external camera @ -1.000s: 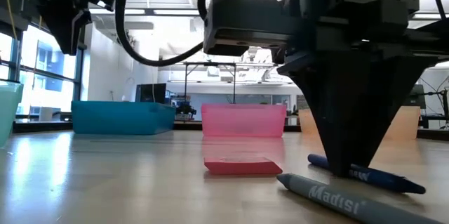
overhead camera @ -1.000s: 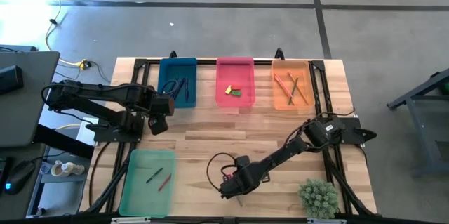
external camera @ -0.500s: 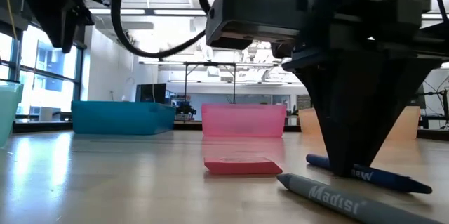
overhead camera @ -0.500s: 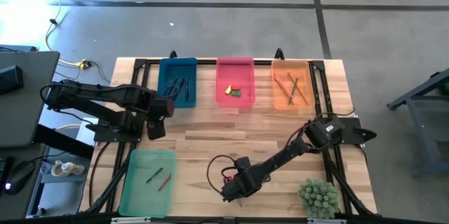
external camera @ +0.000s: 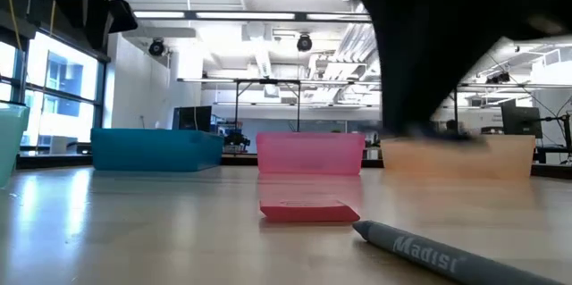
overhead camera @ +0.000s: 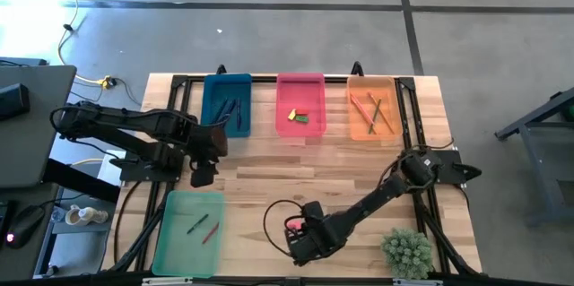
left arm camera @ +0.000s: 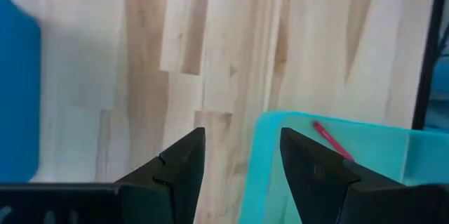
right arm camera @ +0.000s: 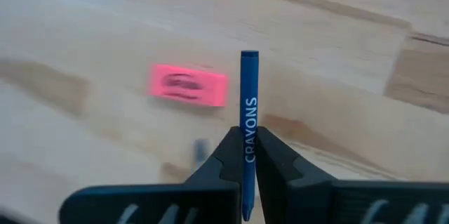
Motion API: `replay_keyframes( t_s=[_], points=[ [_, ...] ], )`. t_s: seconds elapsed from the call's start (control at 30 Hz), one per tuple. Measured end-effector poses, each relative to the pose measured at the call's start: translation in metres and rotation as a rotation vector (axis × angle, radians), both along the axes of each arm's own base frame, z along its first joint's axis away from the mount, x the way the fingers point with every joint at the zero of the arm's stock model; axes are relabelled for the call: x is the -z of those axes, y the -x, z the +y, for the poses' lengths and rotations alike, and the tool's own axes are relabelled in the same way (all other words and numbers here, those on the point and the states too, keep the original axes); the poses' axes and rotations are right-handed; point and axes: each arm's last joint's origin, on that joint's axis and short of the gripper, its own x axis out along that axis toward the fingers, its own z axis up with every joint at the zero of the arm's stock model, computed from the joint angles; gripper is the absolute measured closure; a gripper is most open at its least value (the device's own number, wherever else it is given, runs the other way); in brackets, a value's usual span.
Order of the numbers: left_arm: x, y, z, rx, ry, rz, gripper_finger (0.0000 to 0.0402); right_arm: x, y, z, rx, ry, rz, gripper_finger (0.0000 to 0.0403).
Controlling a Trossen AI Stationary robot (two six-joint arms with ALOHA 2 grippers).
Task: Sort crayons/erasers/pens/pencils in bins
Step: Put the blue crayon into the green bin
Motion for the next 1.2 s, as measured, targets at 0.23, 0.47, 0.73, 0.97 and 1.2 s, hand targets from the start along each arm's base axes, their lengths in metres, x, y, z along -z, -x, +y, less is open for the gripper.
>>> replay_keyframes(
  t_s=[0.23, 0.47, 0.73, 0.97, 1.2],
  points=[
    [-0.004, -0.01, -0.007, 0.046, 0.019, -0.11, 0.0229, -0.037, 0.004, 0.004, -0.053, 0.092, -0.221, 0.04],
    [-0.015, -0.026, -0.022, 0.109, 0.076, -0.313, 0.0229, -0.072, 0.004, 0.004, -0.155, 0.249, -0.427, 0.04],
    [-0.026, -0.039, -0.038, 0.128, 0.121, -0.49, 0.0229, -0.107, 0.003, -0.002, -0.267, 0.43, -0.569, 0.04],
    [-0.037, -0.051, -0.048, 0.113, 0.183, -0.64, 0.0229, -0.144, 0.003, -0.013, -0.384, 0.563, -0.66, 0.04],
    [-0.044, -0.064, -0.055, 0.085, 0.222, -0.764, 0.0229, -0.172, 0.0, -0.025, -0.514, 0.635, -0.733, 0.04]
  ],
)
